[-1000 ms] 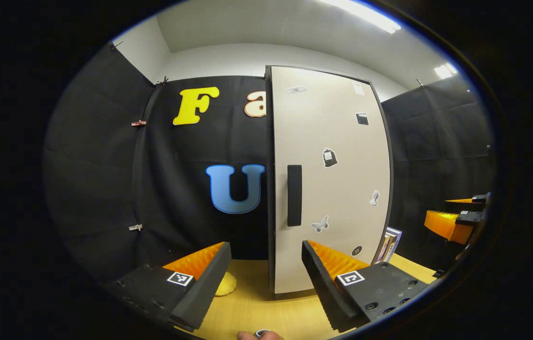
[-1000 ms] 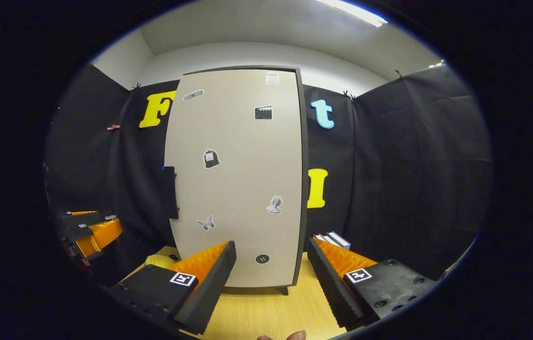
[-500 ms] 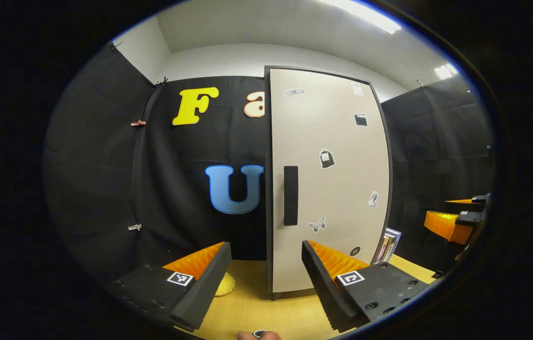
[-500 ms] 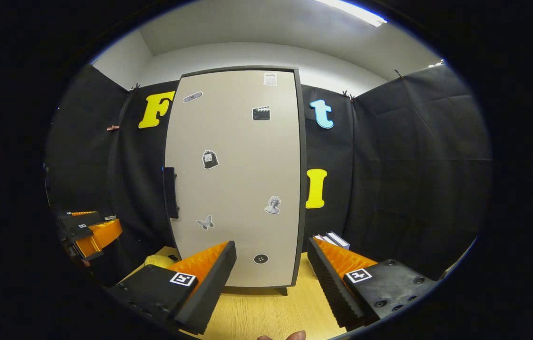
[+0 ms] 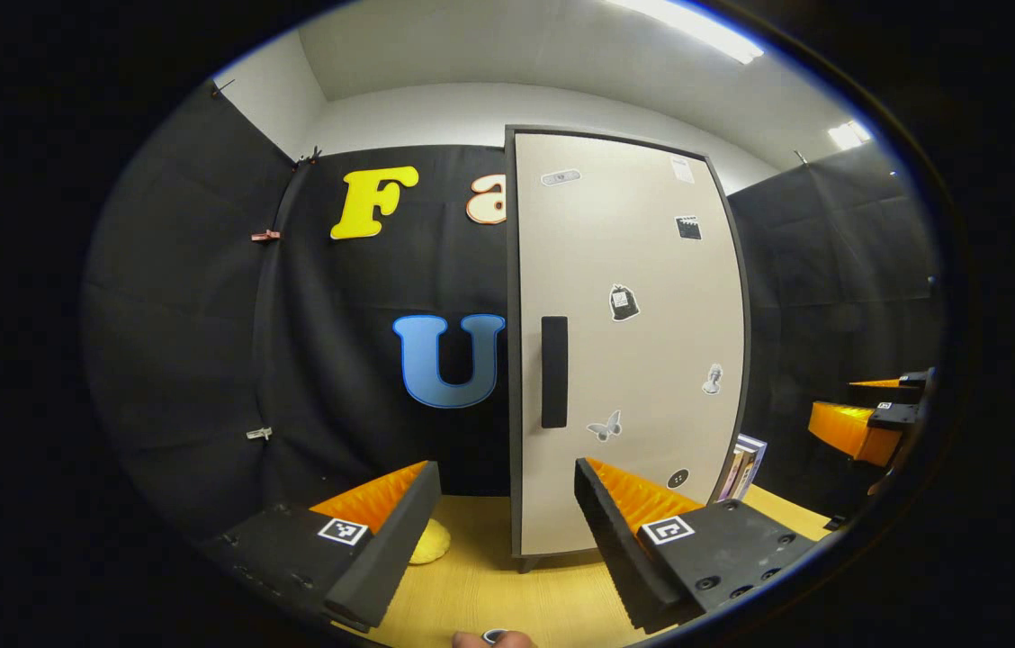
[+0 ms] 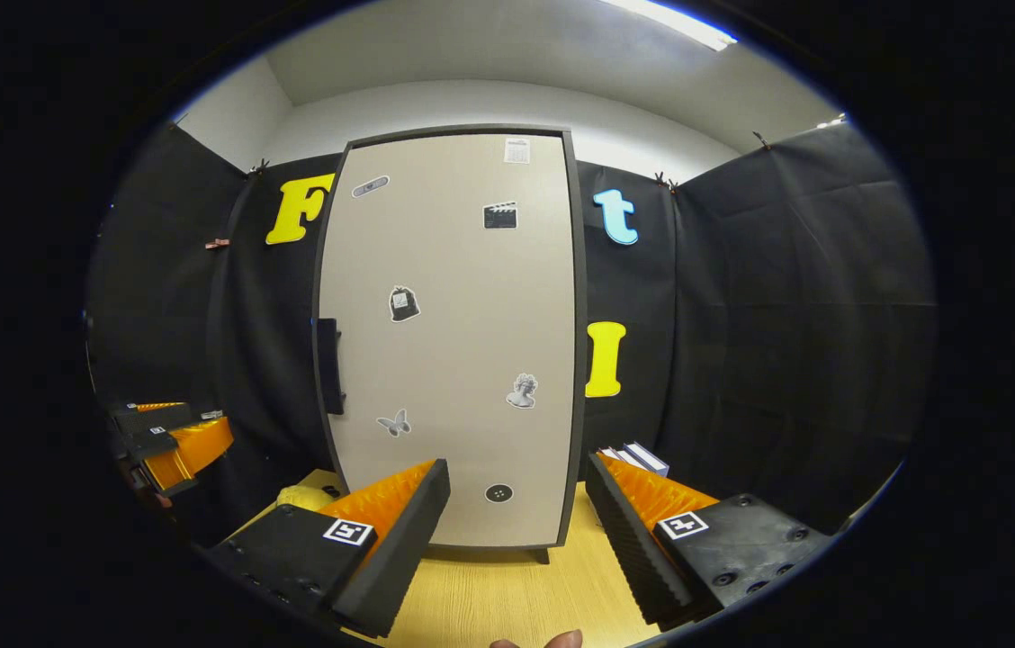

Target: Open the cabinet door with the right hand, grasp the bottle in the cabinet with the left hand and place it on the coaster, then close the cabinet door with the right hand.

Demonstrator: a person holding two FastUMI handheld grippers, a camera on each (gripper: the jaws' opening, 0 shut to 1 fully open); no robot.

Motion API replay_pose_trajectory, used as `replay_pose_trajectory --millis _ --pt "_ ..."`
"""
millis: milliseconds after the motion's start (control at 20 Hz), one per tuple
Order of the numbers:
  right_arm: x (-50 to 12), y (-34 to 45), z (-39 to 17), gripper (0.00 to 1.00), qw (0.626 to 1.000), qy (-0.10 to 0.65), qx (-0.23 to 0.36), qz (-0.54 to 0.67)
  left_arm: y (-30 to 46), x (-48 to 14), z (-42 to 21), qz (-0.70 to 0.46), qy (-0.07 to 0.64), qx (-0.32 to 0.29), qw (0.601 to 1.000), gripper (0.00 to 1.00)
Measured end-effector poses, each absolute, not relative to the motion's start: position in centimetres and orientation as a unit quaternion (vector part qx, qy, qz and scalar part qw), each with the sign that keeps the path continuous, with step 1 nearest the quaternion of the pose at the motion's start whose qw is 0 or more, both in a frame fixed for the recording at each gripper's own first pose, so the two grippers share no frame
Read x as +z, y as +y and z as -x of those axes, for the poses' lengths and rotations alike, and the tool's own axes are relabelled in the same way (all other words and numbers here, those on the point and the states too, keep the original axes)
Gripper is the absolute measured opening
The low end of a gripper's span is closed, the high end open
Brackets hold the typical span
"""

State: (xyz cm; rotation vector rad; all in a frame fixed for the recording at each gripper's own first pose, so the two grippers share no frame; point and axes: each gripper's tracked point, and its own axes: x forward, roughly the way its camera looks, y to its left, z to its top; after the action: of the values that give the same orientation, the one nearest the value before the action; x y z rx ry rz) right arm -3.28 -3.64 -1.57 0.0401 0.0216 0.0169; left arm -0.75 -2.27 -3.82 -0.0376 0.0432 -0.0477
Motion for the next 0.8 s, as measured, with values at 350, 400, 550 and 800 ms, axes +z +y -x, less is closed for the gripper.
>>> replay_pose_trajectory --millis 350,400,550,800 --pt "-1.56 -3.63 3.03 0.98 1.0 0.011 0.01 -0.02 -2.26 -3.8 0.73 0.017 0.021 -0.022 0.999 0.95" --pt "-1.54 -3.67 3.05 0.98 1.0 0.011 0.01 -0.02 -2.27 -3.75 0.68 0.016 0.021 -0.022 0.999 0.94" --pt "-1.51 -3.8 2.98 0.98 1.0 0.01 0.011 -0.02 -2.35 -3.74 0.68 0.016 0.021 -0.022 0.999 0.94" --pt "-1.54 -4.02 2.77 0.98 1.0 0.005 0.012 -0.019 -2.53 -3.5 0.6 0.014 0.014 -0.022 1.0 0.94"
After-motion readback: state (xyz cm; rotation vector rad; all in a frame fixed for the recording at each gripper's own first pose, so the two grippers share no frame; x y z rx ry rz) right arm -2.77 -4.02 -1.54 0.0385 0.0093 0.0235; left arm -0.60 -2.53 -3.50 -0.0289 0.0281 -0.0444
